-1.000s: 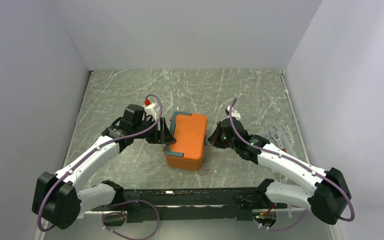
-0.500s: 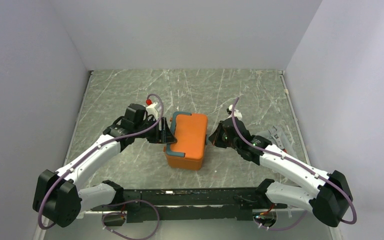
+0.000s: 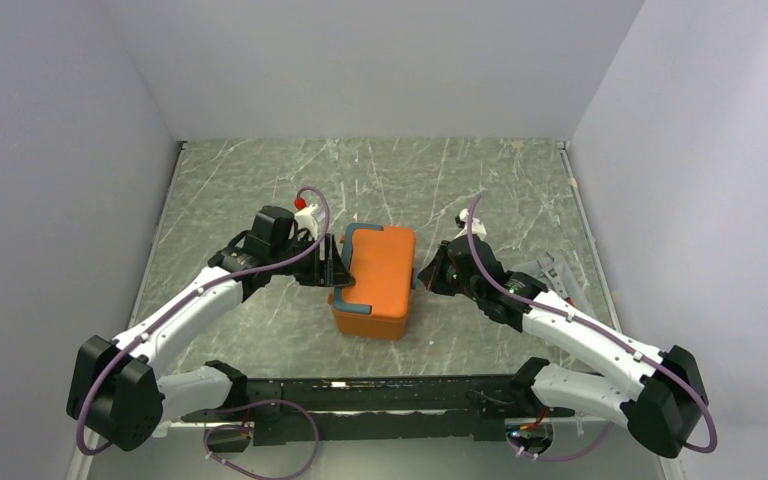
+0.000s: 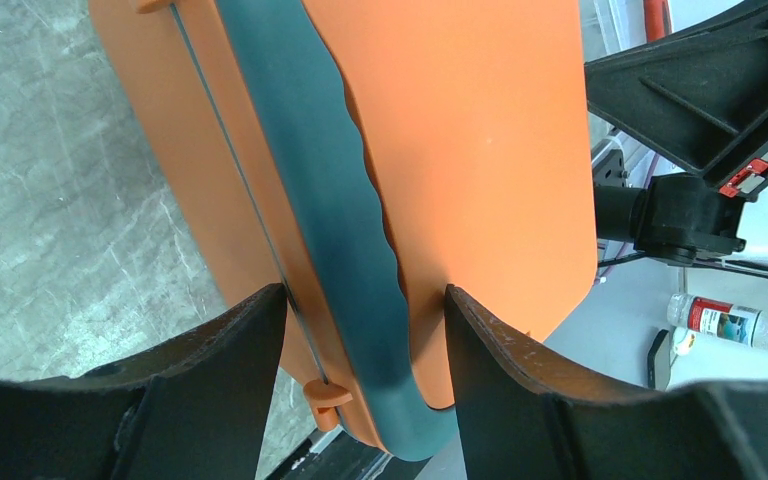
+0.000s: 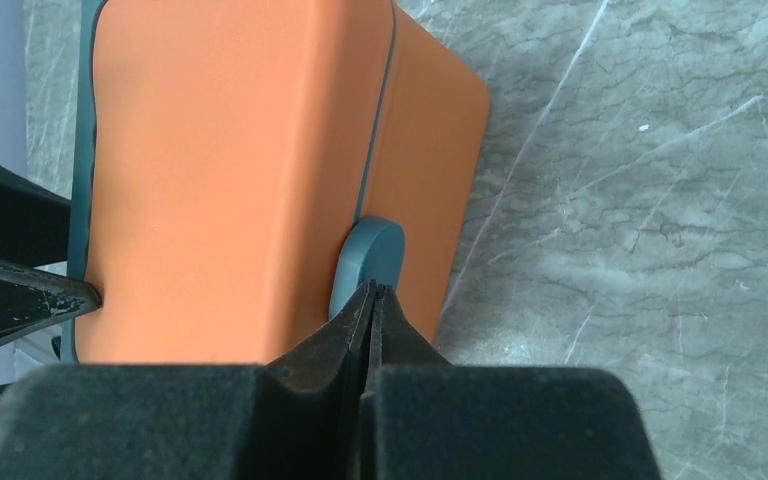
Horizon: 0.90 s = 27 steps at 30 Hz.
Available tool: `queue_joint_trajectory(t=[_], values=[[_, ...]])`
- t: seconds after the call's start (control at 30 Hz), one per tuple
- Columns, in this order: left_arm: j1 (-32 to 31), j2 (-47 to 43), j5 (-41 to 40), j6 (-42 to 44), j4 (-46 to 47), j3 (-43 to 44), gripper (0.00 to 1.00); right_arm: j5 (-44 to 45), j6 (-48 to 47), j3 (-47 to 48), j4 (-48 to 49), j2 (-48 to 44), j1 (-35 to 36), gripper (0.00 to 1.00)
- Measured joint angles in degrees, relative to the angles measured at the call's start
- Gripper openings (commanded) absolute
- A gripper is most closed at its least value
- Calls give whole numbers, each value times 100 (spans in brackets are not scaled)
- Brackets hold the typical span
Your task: Organize the medicine kit
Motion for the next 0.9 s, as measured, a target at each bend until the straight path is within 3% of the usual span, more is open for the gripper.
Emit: queue_joint_trajectory(t=[0.9], values=[[-74,48,-87,35,-79,76,62,-92,-92,24,2,125,-31,0]])
